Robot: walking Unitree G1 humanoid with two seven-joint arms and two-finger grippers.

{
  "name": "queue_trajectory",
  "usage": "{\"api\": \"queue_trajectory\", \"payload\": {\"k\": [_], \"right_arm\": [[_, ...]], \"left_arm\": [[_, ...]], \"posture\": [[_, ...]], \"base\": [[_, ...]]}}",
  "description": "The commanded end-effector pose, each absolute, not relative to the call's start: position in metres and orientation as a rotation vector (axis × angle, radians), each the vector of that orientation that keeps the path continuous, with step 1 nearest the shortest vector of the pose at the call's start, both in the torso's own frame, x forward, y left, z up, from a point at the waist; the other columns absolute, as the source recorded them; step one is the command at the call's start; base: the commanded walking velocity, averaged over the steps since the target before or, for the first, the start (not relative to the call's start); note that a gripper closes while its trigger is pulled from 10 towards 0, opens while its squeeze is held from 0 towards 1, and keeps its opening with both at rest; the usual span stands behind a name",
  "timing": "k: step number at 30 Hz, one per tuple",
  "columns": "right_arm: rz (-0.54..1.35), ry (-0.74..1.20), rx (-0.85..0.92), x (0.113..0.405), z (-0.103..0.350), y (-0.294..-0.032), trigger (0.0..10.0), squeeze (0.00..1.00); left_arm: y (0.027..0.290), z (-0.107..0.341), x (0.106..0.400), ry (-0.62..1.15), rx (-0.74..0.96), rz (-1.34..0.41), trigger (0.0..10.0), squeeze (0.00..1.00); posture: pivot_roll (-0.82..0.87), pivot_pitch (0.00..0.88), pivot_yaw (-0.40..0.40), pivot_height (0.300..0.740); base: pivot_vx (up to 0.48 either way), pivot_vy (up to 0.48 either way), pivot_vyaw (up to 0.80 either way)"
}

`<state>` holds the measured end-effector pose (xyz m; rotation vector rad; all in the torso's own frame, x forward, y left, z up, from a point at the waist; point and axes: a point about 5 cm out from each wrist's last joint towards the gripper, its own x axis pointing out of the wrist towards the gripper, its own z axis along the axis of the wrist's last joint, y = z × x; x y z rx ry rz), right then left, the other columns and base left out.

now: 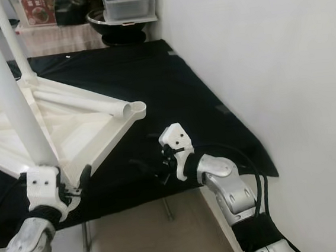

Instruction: Building children table

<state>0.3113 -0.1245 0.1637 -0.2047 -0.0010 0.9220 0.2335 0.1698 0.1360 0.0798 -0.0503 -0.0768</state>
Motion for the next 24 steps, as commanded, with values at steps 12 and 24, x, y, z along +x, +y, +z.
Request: {"api": "queue_trajectory", "payload": {"k": [12,24], "right_arm": [[0.902,-0.003,-0.149,0.308,0.154,-0.118,10.0,0.00],[0.880,-0.012,-0.165,0.309,0.152,-0.124,10.0,0.00]], "left_arm": [[0.179,0.153,0.217,-0.141,0.150,-0.006,10.0,0.00],[0.195,0.153,0.183,-0.128,0.159,0.113,10.0,0.00]], "posture": [[0.08,0.060,-0.053,0.740],[0.09,0.052,-0.039,0.740]], "base": [[0.000,0.000,0.00],[0.000,0.000,0.00]]}}
